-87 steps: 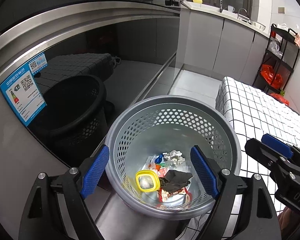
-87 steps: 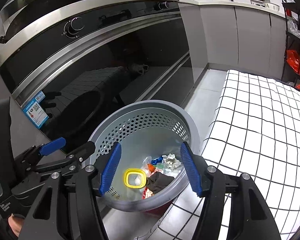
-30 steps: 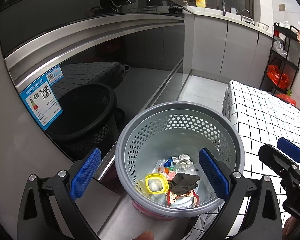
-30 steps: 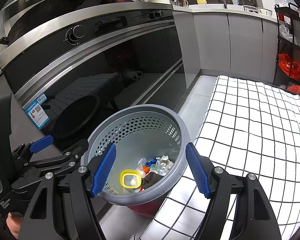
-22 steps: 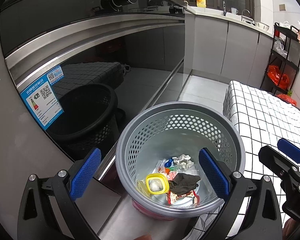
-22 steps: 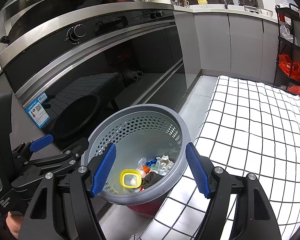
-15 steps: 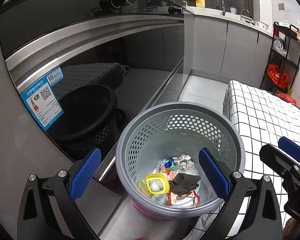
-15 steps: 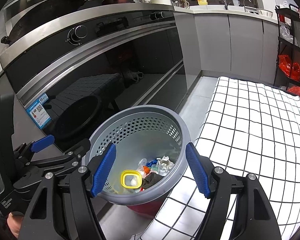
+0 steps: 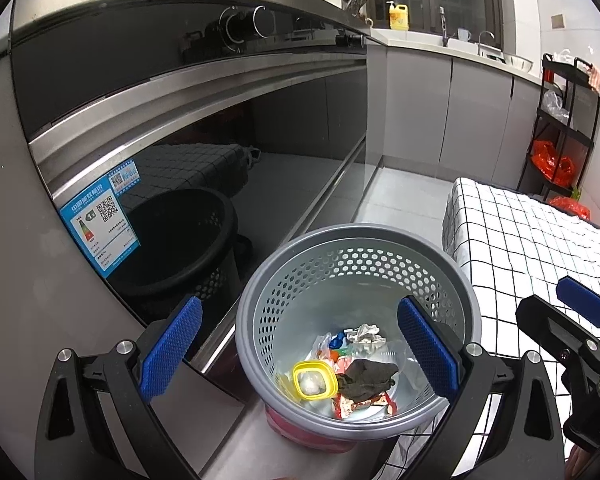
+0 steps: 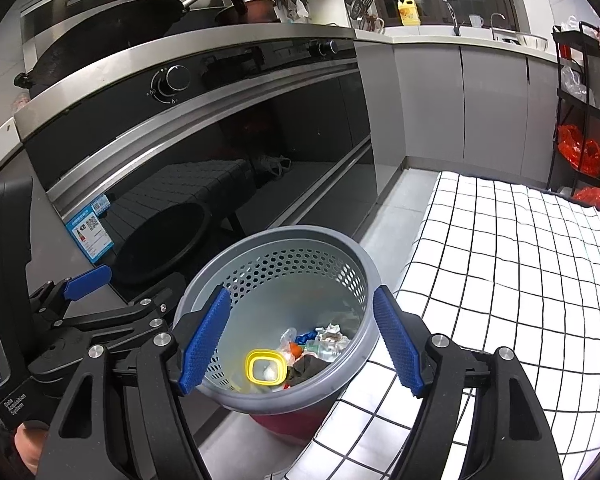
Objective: Collect trash
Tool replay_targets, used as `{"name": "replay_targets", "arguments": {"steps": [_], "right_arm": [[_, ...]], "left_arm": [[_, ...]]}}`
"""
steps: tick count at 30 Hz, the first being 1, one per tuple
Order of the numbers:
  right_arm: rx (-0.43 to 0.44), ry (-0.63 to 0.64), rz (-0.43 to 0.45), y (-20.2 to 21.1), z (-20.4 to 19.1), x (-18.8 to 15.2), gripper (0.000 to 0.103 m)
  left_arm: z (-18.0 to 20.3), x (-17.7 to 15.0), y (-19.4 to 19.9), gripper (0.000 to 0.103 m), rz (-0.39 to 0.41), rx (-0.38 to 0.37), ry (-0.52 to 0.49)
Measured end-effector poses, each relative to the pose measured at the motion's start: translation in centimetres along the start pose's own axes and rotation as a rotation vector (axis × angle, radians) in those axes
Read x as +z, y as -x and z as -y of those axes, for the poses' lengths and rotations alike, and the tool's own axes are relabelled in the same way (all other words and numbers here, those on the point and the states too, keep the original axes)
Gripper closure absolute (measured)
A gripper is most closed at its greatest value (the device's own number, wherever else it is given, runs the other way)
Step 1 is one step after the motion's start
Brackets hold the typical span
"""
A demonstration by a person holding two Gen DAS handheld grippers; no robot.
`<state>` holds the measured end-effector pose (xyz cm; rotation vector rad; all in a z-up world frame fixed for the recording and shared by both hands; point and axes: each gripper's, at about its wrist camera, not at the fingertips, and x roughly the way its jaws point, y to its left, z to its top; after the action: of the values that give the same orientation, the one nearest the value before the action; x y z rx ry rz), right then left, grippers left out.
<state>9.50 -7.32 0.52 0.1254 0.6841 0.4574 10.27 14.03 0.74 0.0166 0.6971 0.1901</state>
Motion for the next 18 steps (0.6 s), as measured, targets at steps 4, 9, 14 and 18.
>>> {"name": "replay_targets", "arguments": {"steps": [4,9,14,18], "right_arm": [[0.000,0.001,0.001,0.05,0.03,0.01,0.032],[0.000,-0.002,0.000,0.09,0.05,-0.01,0.032],[-0.001,-0.005,0.000,0.09,0.13,-0.03,0.032],[0.000,-0.009,-0.002,0.05,0.29,-0.14,0.032]], "left_arm": [[0.08,-0.09,0.28,0.007,0.007,0.007,-0.006],[0.10,0.01,0.47,0.007,0.010,0.005,-0.006],[-0.01,0.05,0.31,0.007,0.002,0.003,-0.002],[0.03,0.06,0.26,0.007,0.000,0.002,-0.001]]}}
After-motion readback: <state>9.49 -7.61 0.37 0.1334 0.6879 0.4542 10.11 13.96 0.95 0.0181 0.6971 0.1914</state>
